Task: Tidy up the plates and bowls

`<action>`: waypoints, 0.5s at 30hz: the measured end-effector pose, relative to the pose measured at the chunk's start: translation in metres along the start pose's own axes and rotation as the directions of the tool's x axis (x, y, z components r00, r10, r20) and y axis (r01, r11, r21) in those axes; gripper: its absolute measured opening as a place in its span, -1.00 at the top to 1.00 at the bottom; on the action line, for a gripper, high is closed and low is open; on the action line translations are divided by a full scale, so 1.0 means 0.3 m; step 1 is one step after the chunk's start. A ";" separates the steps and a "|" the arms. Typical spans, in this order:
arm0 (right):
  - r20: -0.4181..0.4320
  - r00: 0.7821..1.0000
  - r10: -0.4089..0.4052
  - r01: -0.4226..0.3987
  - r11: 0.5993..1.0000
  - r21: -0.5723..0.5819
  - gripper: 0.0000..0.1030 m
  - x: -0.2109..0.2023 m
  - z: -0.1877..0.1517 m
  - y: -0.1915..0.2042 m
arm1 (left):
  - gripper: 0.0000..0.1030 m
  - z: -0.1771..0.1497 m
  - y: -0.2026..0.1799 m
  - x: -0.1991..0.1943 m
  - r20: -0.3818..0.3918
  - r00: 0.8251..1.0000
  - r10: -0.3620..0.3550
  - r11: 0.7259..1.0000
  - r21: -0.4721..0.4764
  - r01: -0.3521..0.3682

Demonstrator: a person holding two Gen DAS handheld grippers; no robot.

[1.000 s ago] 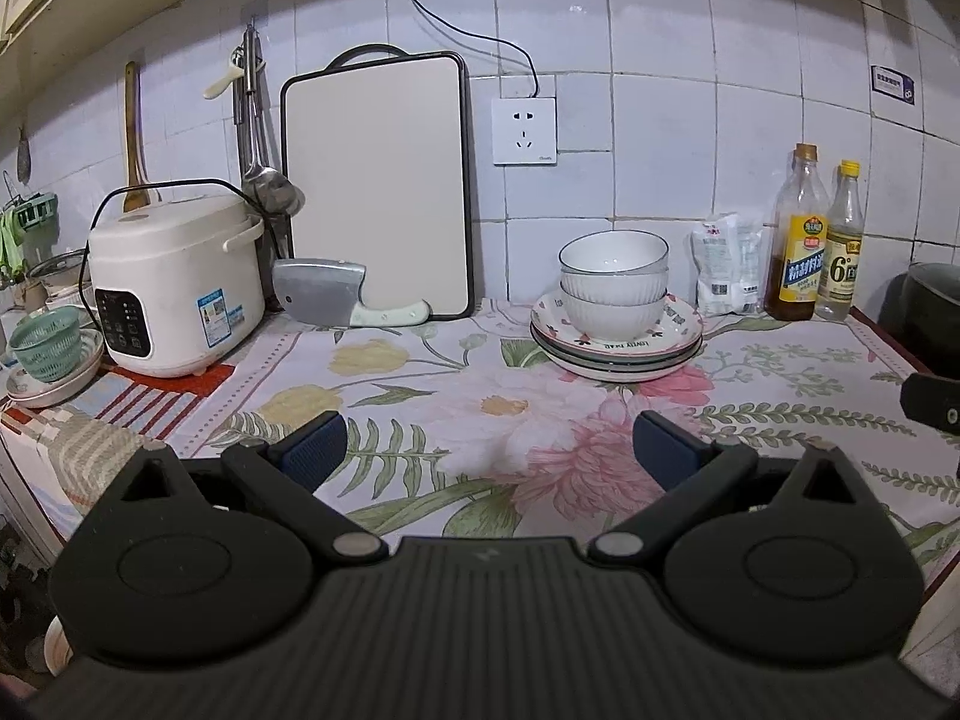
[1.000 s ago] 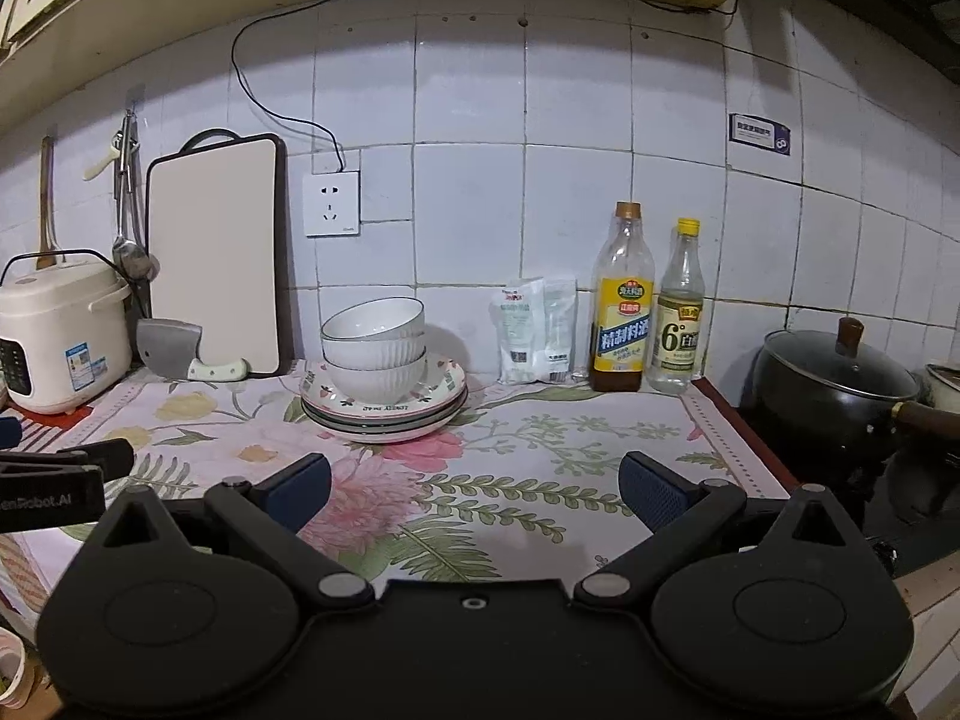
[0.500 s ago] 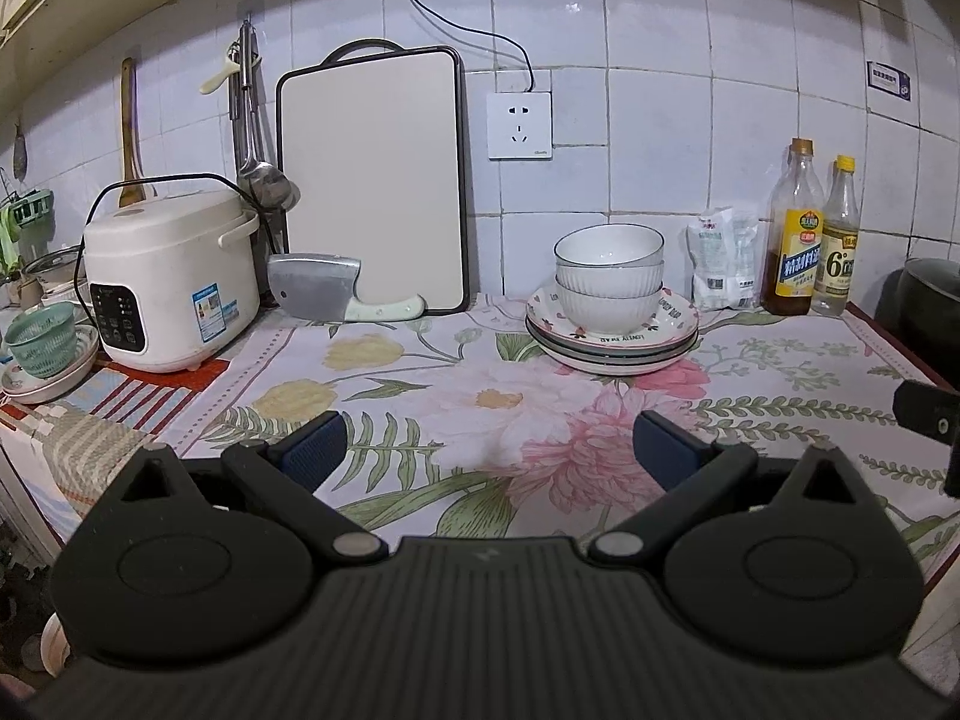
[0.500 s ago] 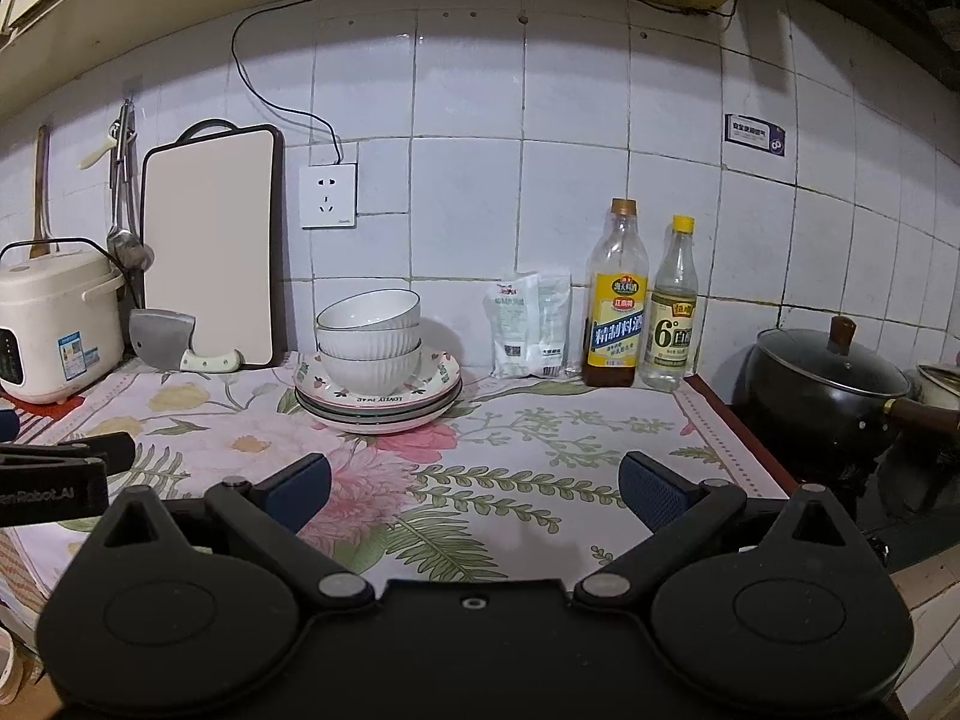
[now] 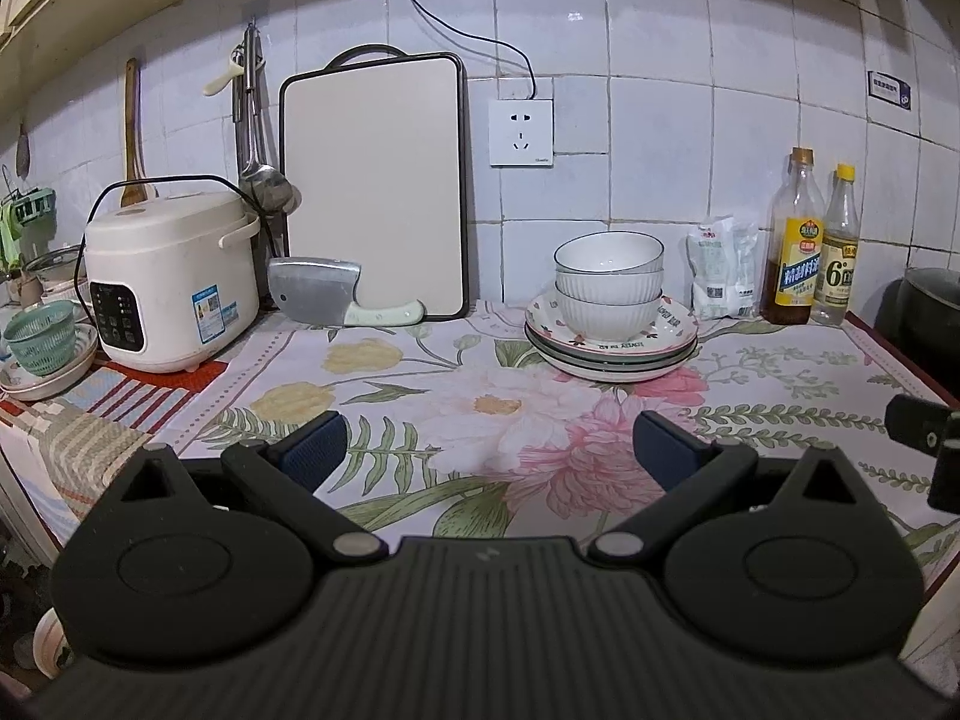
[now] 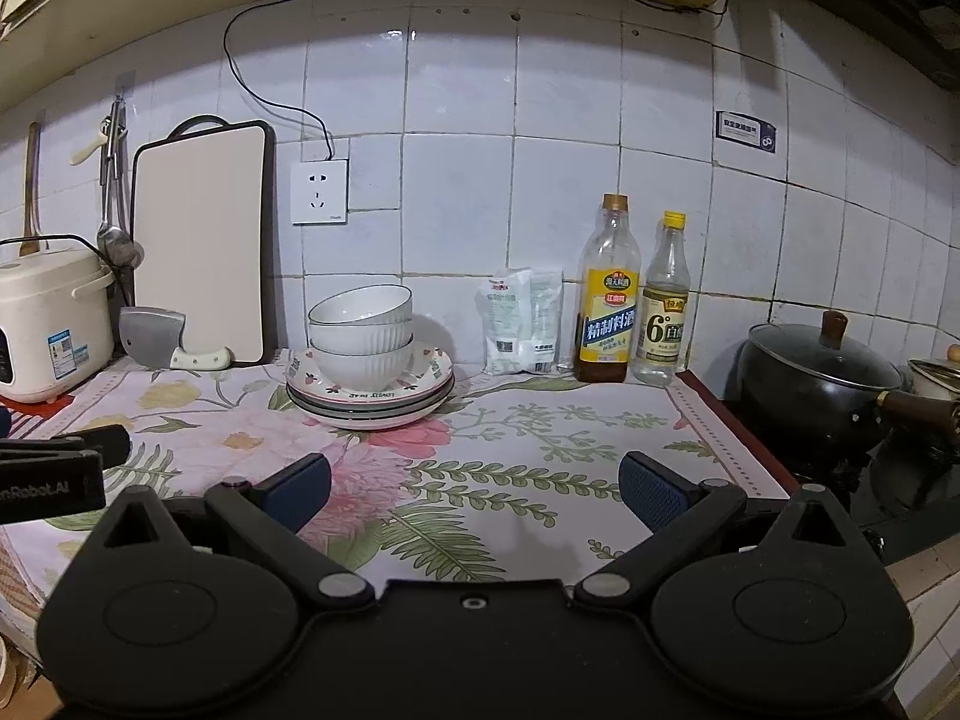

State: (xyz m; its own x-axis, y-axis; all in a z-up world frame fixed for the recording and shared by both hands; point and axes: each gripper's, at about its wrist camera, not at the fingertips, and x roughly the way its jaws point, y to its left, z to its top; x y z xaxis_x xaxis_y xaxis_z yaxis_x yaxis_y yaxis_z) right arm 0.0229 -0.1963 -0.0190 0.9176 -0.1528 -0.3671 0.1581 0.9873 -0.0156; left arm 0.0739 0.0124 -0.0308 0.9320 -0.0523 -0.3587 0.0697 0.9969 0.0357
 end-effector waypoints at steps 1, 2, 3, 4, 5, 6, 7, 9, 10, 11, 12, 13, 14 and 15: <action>0.000 1.000 0.000 0.000 1.000 0.001 -1.00 0.000 -0.001 0.000 | -1.00 -0.001 0.001 -0.002 0.000 1.000 0.000 1.000 0.000 0.000; 0.001 1.000 -0.001 0.001 1.000 0.002 -1.00 0.000 -0.002 0.002 | -1.00 -0.002 0.001 -0.002 0.001 1.000 -0.001 1.000 0.002 0.001; 0.002 1.000 -0.002 0.002 1.000 0.002 -1.00 -0.001 -0.002 0.003 | -1.00 -0.001 -0.001 -0.003 0.000 1.000 -0.001 1.000 0.002 0.001; 0.004 1.000 -0.004 0.004 1.000 0.001 -1.00 -0.001 -0.002 0.003 | -1.00 -0.002 -0.001 -0.002 0.000 1.000 -0.006 1.000 0.004 0.006; 0.007 1.000 -0.007 0.007 1.000 -0.002 -1.00 -0.002 -0.002 0.005 | -1.00 -0.003 0.001 -0.002 -0.001 1.000 -0.011 1.000 0.005 0.011; 0.008 1.000 -0.008 0.008 1.000 -0.004 -1.00 -0.002 -0.003 0.005 | -1.00 -0.004 0.003 -0.001 -0.003 1.000 -0.017 1.000 0.006 0.017; 0.009 1.000 -0.010 0.010 1.000 -0.004 -1.00 -0.003 -0.003 0.005 | -1.00 -0.006 0.002 0.000 -0.003 1.000 -0.022 1.000 0.008 0.022; 0.010 1.000 -0.010 0.010 1.000 -0.003 -1.00 -0.005 -0.002 0.005 | -1.00 -0.009 0.000 -0.002 -0.001 1.000 -0.022 1.000 0.015 0.022; 0.010 1.000 -0.011 0.011 1.000 -0.003 -1.00 -0.005 -0.002 0.005 | -1.00 -0.010 -0.001 -0.003 0.002 1.000 -0.022 1.000 0.019 0.022; 0.011 1.000 -0.012 0.012 1.000 -0.003 -1.00 -0.006 -0.003 0.005 | -1.00 -0.010 -0.003 -0.005 0.003 1.000 -0.023 0.999 0.022 0.023; 0.010 1.000 -0.012 0.012 1.000 -0.004 -1.00 -0.006 -0.002 0.005 | -1.00 -0.010 -0.004 -0.005 0.003 1.000 -0.026 0.999 0.024 0.026; 0.010 1.000 -0.012 0.012 1.000 -0.004 -1.00 -0.007 -0.002 0.004 | -1.00 -0.010 -0.004 -0.005 0.002 1.000 -0.030 0.999 0.024 0.030; 0.010 1.000 -0.011 0.011 1.000 -0.004 -1.00 -0.006 -0.002 0.003 | -1.00 -0.010 -0.001 -0.004 -0.001 0.999 -0.034 0.999 0.020 0.034; 0.010 1.000 -0.010 0.010 1.000 -0.004 -1.00 -0.007 -0.002 0.003 | -1.00 -0.009 0.001 -0.003 -0.004 0.999 -0.036 0.999 0.016 0.036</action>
State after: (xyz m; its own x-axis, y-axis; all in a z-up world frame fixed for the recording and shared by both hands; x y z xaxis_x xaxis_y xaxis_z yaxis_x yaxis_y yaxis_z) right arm 0.0210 -0.1949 -0.0189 0.9195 -0.1635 -0.3574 0.1661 0.9858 -0.0236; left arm 0.0722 0.0129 -0.0331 0.9276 -0.0876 -0.3632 0.1086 0.9934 0.0378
